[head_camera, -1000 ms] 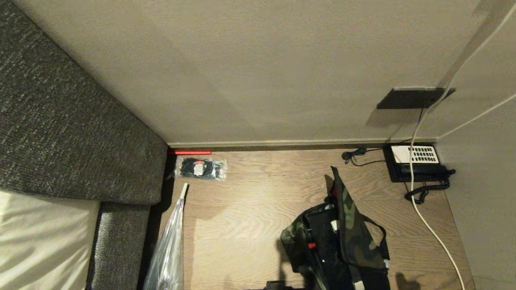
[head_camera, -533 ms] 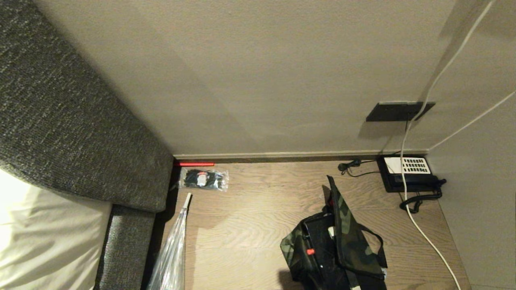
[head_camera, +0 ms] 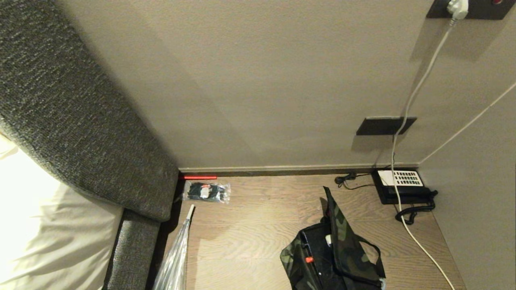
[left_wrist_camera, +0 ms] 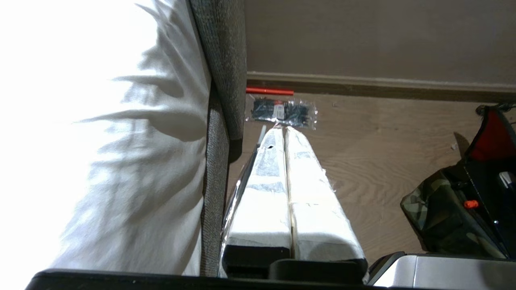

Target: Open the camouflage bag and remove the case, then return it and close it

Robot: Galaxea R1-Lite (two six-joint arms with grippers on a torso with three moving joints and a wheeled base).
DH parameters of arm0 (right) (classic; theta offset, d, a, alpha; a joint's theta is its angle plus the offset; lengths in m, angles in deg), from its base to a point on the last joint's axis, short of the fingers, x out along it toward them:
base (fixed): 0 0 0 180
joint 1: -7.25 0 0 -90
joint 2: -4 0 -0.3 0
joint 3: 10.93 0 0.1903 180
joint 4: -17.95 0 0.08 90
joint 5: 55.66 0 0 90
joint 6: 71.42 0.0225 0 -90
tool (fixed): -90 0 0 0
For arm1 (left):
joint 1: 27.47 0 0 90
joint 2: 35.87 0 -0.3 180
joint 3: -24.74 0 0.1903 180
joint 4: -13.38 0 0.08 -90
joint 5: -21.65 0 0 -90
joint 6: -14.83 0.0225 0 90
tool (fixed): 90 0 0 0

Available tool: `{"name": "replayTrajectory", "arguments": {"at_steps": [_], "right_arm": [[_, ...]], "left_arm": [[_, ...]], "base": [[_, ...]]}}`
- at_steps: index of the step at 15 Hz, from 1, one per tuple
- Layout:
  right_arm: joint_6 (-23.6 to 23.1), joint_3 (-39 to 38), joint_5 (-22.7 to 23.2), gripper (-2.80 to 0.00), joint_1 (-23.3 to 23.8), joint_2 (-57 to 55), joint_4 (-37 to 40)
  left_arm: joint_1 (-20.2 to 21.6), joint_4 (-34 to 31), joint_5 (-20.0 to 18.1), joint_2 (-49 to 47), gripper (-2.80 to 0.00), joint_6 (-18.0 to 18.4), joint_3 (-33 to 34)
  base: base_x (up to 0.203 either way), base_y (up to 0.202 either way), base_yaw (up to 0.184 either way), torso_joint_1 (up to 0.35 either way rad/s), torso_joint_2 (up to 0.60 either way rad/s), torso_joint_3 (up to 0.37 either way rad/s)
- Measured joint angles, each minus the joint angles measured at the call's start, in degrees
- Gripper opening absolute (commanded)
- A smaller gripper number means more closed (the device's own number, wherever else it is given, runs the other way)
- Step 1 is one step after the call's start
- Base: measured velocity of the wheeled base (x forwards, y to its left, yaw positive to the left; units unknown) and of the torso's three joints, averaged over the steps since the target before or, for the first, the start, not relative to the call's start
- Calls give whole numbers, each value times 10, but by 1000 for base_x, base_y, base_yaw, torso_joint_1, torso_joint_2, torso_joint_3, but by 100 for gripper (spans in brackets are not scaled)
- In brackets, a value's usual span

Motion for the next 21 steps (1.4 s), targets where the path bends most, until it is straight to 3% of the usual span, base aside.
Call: {"name": "replayTrajectory", "arguments": {"at_steps": [21], "right_arm": [[7,-6,0,-280,0,0,-19]], "left_arm": [[0,3,-1,0,-280,-1,1]], "base": [[0,0,0,2,2,201]]}}
